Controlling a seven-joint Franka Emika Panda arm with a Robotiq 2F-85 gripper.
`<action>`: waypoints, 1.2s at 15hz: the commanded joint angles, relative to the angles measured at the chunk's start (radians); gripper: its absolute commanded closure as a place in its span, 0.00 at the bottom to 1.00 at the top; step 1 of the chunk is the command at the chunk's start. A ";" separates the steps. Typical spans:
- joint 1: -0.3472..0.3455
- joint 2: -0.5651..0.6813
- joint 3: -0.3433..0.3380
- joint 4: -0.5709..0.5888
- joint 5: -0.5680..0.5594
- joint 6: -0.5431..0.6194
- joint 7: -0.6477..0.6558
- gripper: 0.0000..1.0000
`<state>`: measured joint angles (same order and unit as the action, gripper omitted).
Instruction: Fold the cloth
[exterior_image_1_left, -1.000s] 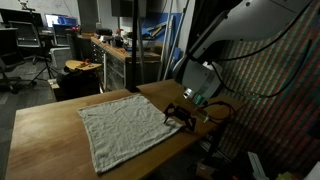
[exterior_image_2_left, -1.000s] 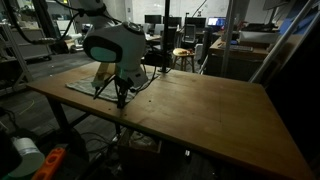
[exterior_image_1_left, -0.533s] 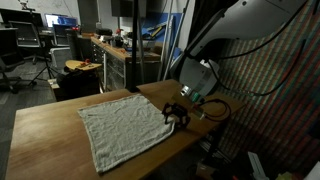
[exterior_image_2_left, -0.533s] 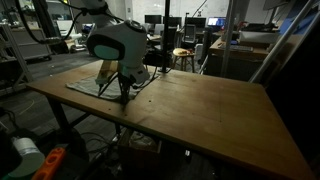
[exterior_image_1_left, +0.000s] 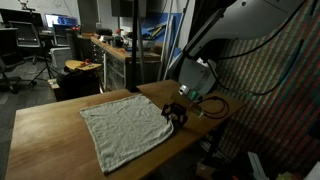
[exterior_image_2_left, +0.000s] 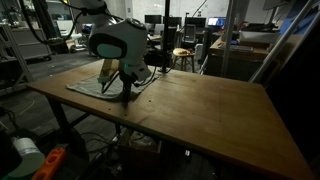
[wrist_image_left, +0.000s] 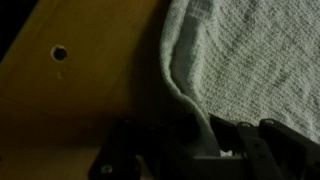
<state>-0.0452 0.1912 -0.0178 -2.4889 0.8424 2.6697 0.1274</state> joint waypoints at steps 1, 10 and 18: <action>0.060 -0.008 -0.030 -0.006 -0.234 0.037 0.203 0.99; 0.137 -0.102 -0.111 0.080 -0.873 -0.182 0.735 1.00; 0.098 -0.205 -0.043 0.179 -0.844 -0.309 0.744 1.00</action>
<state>0.0782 0.0309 -0.0885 -2.3403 0.0164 2.4090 0.8379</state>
